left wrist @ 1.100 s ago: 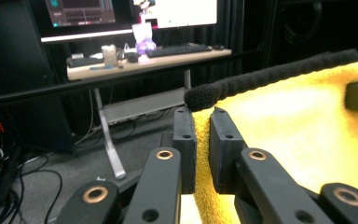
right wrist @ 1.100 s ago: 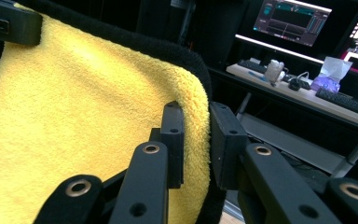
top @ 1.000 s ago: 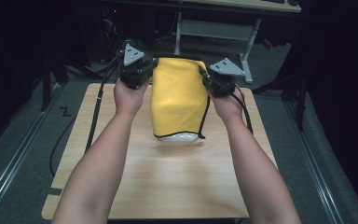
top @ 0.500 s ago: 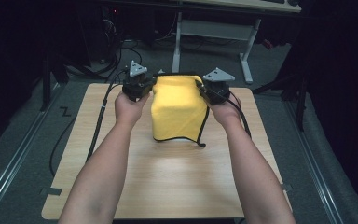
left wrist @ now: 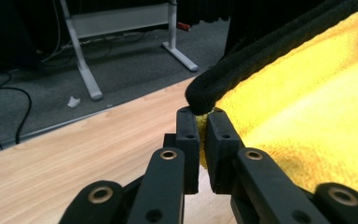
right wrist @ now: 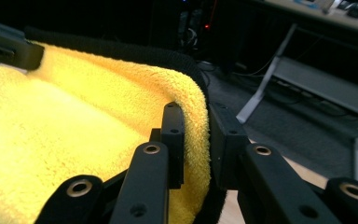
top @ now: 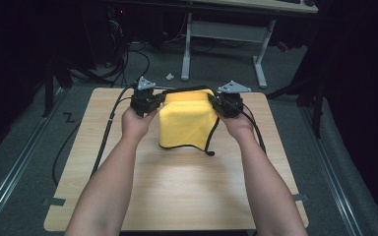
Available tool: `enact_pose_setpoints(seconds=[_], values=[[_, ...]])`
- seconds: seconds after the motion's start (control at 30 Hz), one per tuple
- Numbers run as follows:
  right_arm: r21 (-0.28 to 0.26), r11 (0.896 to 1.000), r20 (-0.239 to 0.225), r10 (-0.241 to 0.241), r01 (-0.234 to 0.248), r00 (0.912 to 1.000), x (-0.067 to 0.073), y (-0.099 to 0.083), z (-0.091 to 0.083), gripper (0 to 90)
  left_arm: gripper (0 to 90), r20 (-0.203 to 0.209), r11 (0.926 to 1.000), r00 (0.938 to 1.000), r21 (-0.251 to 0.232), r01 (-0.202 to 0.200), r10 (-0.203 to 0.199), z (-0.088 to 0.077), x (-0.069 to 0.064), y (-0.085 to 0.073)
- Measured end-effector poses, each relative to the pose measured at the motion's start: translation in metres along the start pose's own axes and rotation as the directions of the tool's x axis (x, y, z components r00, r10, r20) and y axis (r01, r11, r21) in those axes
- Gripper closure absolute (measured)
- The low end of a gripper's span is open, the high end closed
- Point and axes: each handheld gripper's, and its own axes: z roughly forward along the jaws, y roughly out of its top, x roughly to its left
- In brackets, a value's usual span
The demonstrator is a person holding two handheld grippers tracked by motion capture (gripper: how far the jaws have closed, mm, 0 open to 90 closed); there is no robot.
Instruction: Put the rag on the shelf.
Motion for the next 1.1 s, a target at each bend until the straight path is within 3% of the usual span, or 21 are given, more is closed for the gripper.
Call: enact_pose_setpoints(seconds=[0.47, 0.63, 0.77, 0.93, 1.1], values=[[0.026, 0.999, -0.050, 0.033, -0.031, 0.9982, -0.005, -0.017, 0.002, 77.9, 85.0, 0.026, 0.9988, 0.9995, 0.045, 0.019, -0.020, 0.008, -0.002, -0.017], [0.045, 0.999, -0.087, 0.007, -0.003, 0.9962, -0.010, -0.022, -0.001, 78.0, 85.3, 0.039, 0.9980, 0.9991, 0.062, 0.013, -0.015, 0.010, -0.004, -0.020], [0.054, 0.998, -0.087, -0.009, 0.014, 0.9961, -0.009, -0.029, 0.001, 78.0, 85.3, 0.042, 0.9972, 0.9989, 0.072, 0.018, -0.021, 0.012, -0.005, -0.023], [0.047, 0.998, -0.069, 0.046, -0.043, 0.9966, -0.007, -0.036, 0.006, 77.2, 85.3, 0.057, 0.9951, 0.9959, 0.073, 0.067, -0.071, 0.015, -0.002, -0.037], [0.057, 0.991, -0.087, 0.123, -0.119, 0.9885, -0.010, -0.048, 0.011, 75.2, 85.3, 0.068, 0.9922, 0.9935, 0.090, 0.085, -0.091, 0.019, -0.003, -0.052]])
